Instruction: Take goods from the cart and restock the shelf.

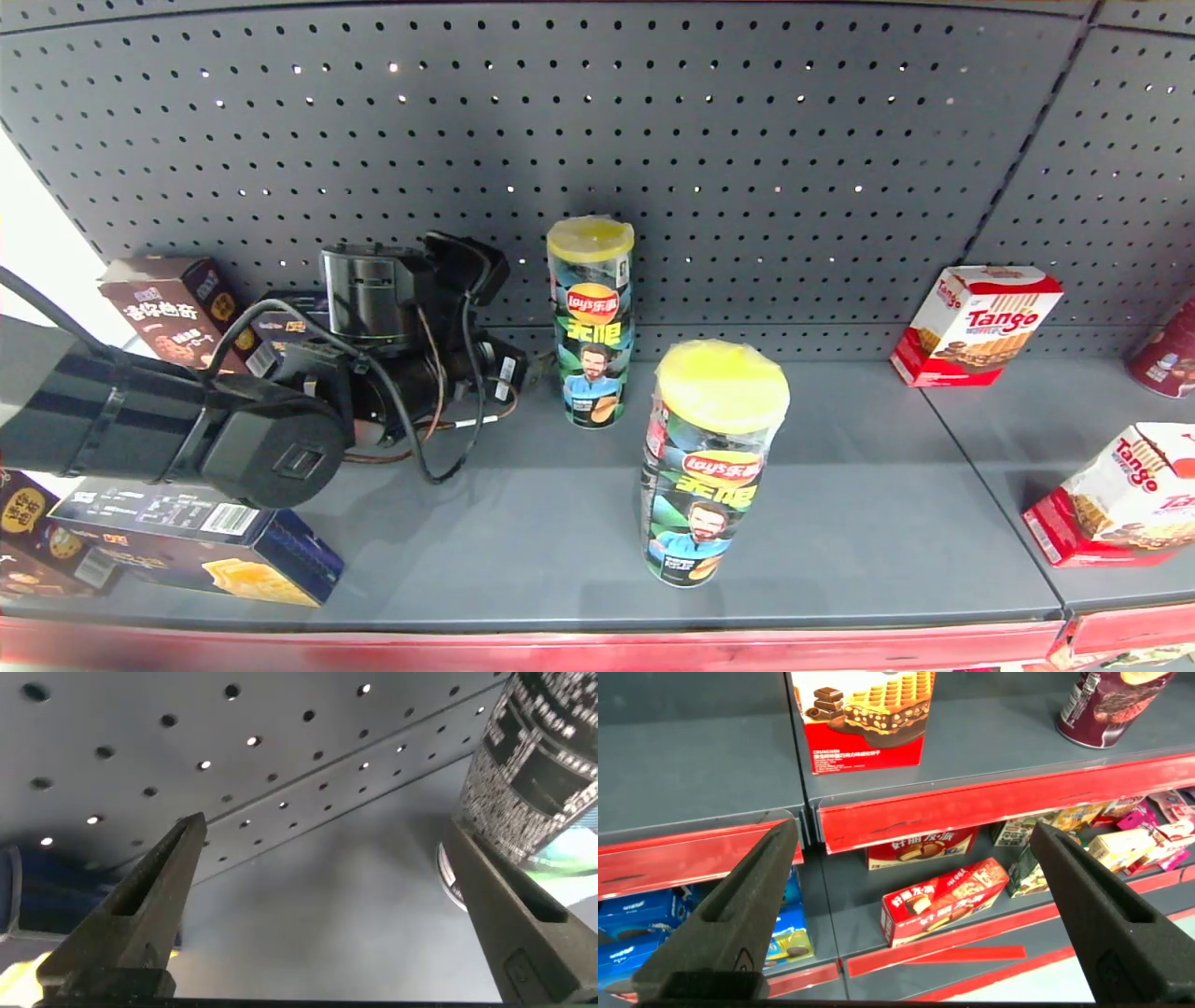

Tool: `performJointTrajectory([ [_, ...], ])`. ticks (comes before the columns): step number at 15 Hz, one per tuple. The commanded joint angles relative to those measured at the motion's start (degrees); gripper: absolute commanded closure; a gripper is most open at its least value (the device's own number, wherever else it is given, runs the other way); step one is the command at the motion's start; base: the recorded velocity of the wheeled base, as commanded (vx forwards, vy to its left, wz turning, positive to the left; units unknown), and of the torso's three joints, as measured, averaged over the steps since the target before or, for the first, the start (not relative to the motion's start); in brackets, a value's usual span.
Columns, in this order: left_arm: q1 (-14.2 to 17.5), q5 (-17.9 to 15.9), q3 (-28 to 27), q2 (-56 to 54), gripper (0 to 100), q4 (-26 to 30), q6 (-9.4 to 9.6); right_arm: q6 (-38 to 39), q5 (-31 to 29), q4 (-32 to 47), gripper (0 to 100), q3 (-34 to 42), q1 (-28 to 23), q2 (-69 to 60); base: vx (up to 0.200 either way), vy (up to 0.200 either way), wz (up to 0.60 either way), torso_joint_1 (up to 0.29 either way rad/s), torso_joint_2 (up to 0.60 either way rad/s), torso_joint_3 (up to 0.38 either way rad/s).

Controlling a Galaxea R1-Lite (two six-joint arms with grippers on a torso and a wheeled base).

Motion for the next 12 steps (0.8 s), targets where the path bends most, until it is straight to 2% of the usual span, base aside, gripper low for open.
performJointTrajectory([
  [1,-1.15,0.00,-1.21,1.58,0,-0.01,-0.08,-0.01,0.00,-0.01,0,0.00,0.00,0.07,0.000,0.000,0.00,0.000,0.00,0.000],
  [7,-3.43,0.52,-5.52,4.39,0,0.43,-0.34,-0.01,0.09,-0.01,0,0.00,0.00,0.07,0.000,0.000,0.00,0.000,0.00,0.000],
  [12,-4.67,0.96,-5.69,4.83,0,0.43,-0.69,-0.01,0.00,-0.01,0,0.00,0.00,0.07,0.000,0.000,0.00,0.000,0.00,0.000],
])
